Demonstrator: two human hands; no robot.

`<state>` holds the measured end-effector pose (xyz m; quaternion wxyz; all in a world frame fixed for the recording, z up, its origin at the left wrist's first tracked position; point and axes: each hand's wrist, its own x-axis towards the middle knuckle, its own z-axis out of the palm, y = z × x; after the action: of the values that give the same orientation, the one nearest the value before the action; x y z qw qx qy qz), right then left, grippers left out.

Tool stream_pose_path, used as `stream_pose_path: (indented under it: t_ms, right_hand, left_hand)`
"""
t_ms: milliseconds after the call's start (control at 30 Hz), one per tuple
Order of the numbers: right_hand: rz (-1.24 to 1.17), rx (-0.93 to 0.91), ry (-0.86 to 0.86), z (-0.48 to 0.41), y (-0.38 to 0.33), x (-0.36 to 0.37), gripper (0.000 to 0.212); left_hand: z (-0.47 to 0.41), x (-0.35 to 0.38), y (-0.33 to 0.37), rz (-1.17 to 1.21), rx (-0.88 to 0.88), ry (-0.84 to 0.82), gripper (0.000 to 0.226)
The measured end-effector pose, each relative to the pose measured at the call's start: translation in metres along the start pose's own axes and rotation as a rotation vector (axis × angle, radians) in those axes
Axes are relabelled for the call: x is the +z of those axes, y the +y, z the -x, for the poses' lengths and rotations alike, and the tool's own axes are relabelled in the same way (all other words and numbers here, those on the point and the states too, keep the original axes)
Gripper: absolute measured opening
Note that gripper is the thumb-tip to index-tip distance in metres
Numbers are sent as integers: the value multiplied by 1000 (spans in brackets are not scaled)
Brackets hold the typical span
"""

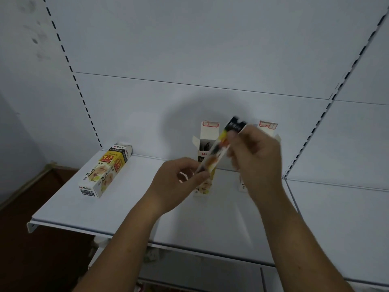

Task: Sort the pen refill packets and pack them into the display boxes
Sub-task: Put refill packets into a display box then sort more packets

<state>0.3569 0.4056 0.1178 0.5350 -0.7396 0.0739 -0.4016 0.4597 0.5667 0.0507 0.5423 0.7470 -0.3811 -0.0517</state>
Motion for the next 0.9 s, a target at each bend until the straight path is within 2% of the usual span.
stream_pose_path:
  t_ms: [33,133,200,267,333,433,533,633,700,833,900]
  right_hand:
    - [-10,-21,79,-9,-6,-5,20]
    - [-42,-115,238,-33,-25,-18,18]
    - [3,-172,232,-45,-29,-17,15]
    - [80,-176,182,-53,-24,-9,15]
    - [164,-162,107,-58,-14,0,17]
    - [236,-136,-8,-55,-1,10,23]
    - [266,-131,-17,-51,6,13,32]
    - [287,-124,-23,-52,9,10,28]
    - [284,-134,-11,-55,5,7,28]
    - [210,-227,171,-61,-12,-3,25]
    - [206,-255,195,-65,-16,-4,23]
  left_hand:
    - [-1,0,-3,-28,-11,36,11]
    - [-7,0,-12,-60,-63,120,44]
    - [-14,2,-16,-91,-75,96,68]
    - [-21,6,-17,-87,-80,43,82]
    - [-27,9,-17,-58,-96,3,80]
    - [-31,15,-19,-49,-97,-18,58]
    - [-30,17,-20,-70,-85,-7,45]
    - [-29,17,-21,-63,-74,-8,41]
    - [-28,17,-21,-53,-72,-9,39]
    - [-28,18,-21,-47,-80,-14,39]
    - [-28,19,-21,-50,-83,-15,40]
